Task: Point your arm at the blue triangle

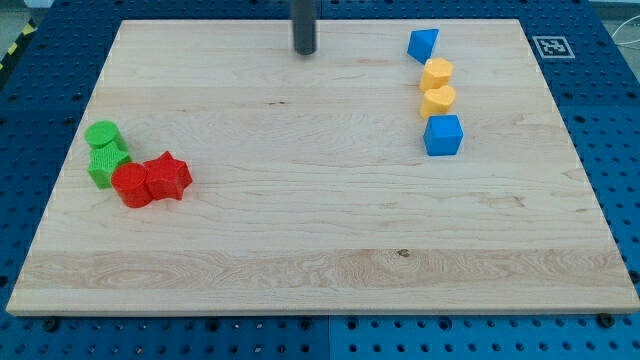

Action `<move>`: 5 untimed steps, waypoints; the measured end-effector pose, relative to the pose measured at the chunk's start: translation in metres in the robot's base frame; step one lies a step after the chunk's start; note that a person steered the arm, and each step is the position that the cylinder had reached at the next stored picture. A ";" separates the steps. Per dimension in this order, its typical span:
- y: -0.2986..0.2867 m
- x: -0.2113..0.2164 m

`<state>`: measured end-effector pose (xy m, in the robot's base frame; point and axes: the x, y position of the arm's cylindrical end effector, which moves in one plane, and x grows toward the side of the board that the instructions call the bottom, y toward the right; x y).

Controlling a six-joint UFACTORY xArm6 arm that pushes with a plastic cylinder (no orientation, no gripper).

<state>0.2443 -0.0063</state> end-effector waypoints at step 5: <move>0.128 -0.038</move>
